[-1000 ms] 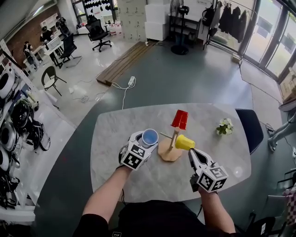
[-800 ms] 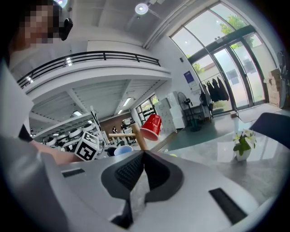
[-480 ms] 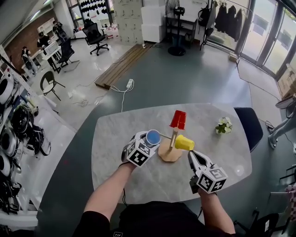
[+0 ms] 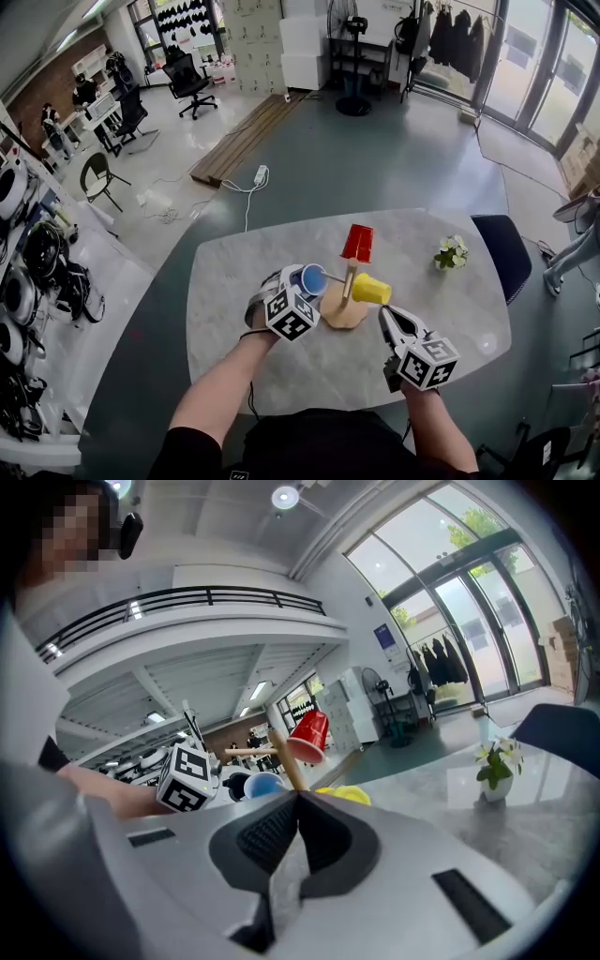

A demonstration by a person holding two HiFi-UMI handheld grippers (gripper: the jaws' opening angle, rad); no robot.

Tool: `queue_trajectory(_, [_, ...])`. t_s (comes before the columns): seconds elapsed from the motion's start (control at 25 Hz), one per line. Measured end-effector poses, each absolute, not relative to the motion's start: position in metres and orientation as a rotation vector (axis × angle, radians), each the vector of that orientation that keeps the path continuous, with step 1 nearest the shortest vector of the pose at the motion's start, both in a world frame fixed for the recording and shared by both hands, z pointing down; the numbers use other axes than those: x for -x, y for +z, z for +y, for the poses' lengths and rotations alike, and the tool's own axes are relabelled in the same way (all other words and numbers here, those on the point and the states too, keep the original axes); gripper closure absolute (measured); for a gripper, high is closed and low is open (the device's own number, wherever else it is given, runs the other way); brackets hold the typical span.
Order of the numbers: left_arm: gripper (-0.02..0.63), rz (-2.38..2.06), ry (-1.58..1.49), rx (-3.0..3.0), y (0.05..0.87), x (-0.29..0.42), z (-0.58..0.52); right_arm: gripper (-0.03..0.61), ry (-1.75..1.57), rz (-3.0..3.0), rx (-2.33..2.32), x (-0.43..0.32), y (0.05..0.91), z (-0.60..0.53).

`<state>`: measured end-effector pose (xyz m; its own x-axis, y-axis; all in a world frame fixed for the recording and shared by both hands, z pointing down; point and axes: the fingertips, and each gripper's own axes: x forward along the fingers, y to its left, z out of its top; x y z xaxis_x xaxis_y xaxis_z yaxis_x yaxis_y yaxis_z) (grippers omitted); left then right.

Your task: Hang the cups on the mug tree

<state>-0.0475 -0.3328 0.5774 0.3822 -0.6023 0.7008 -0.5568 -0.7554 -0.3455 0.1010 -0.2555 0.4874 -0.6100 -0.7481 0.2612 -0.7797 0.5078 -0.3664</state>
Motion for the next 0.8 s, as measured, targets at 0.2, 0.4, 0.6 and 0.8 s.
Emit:
queue_trajectory(0.2, [0.305, 0.999, -1.395, 2.441, 0.576, 0.044, -0.332, 0.566, 0.718, -2.669, -1.348, -0.1, 0.488, -0.254])
queue_trajectory(0.4, [0.305, 0.91, -1.451, 2.295, 0.576, 0.035, -0.332, 0.566, 0.725, -2.675, -1.345, -0.103, 0.487, -0.251])
queue_trajectory(0.6, [0.305, 0.817, -1.5, 2.146, 0.58, 0.028, -0.329, 0.566, 0.735, -2.678, -1.35, -0.106, 0.487, -0.249])
queue_trajectory(0.8, [0.304, 0.802, -1.515, 2.039, 0.584, 0.025, -0.33, 0.566, 0.751, -2.675, -1.373, -0.114, 0.489, -0.247])
